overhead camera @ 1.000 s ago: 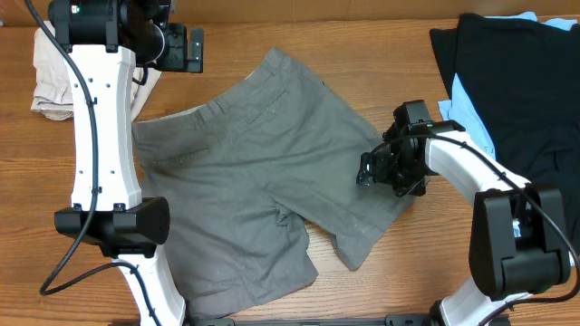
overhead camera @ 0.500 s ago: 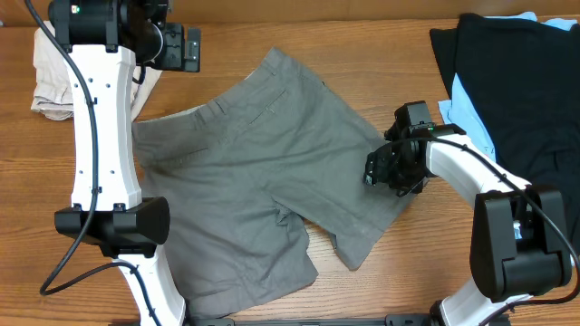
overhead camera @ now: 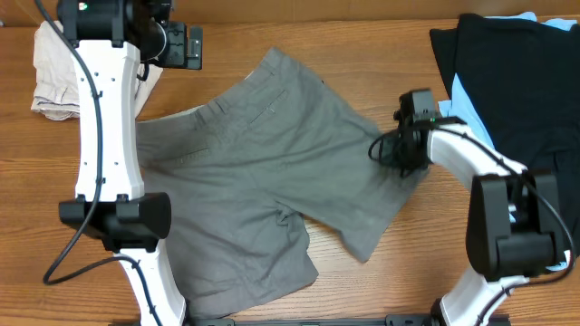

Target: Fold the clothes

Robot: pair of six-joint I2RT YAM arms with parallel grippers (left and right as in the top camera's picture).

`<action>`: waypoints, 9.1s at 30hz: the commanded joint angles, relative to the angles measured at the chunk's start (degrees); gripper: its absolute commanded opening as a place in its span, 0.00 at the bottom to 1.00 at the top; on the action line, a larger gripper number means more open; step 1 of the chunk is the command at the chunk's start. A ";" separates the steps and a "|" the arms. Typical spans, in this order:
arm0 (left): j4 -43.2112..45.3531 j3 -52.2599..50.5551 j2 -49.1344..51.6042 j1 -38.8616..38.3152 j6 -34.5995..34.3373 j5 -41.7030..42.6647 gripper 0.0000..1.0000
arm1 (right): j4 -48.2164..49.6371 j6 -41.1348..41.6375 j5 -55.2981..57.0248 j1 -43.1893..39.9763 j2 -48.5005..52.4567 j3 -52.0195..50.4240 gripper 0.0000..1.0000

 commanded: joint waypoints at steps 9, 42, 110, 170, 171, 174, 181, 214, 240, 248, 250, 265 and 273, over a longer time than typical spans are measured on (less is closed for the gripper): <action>5.33 -0.68 12.33 -0.79 1.14 3.08 1.00 | -3.15 0.24 5.53 -1.42 22.97 27.45 0.09; 3.50 -0.70 29.75 -1.60 20.63 4.52 0.85 | -58.29 -3.50 -12.09 0.50 24.50 82.03 0.95; -1.42 8.04 -1.36 5.42 1.53 3.50 1.00 | -43.45 16.20 5.01 9.35 24.61 47.39 0.96; -0.15 7.91 5.84 -1.33 1.09 2.14 1.00 | -5.66 8.33 -14.80 -1.75 24.63 30.93 0.49; -0.13 7.91 5.84 -1.33 1.09 2.14 1.00 | -5.14 8.85 -13.92 -1.73 24.63 30.93 0.40; -0.13 7.91 5.84 -1.33 1.09 2.12 1.00 | -2.45 9.05 -12.44 -1.99 24.61 31.01 0.11; 0.35 7.91 5.84 -1.33 1.09 1.95 1.00 | 5.75 9.01 -12.44 -3.56 24.61 35.65 0.04; -4.79 11.63 -8.22 -1.33 -2.47 -6.14 1.00 | -44.48 13.07 -6.05 -5.62 5.42 75.17 1.00; -9.81 -2.32 -14.78 3.52 -5.53 -6.99 1.00 | -57.59 16.87 1.03 18.14 -3.72 54.45 1.00; -8.07 -14.29 -14.71 3.65 -0.98 -6.78 1.00 | -42.77 18.32 -5.57 22.21 -10.84 26.77 1.00; -6.45 -17.59 -14.62 3.65 0.81 -5.70 1.00 | -38.97 18.53 -8.46 22.86 -12.17 20.52 1.00; 9.38 -47.69 -14.58 3.65 8.98 -3.96 1.00 | -33.16 31.58 -11.02 37.35 -12.61 4.92 1.00; 21.16 -59.06 -14.56 4.13 10.12 -5.62 1.00 | -31.85 34.34 -12.61 40.11 -12.61 -0.57 1.00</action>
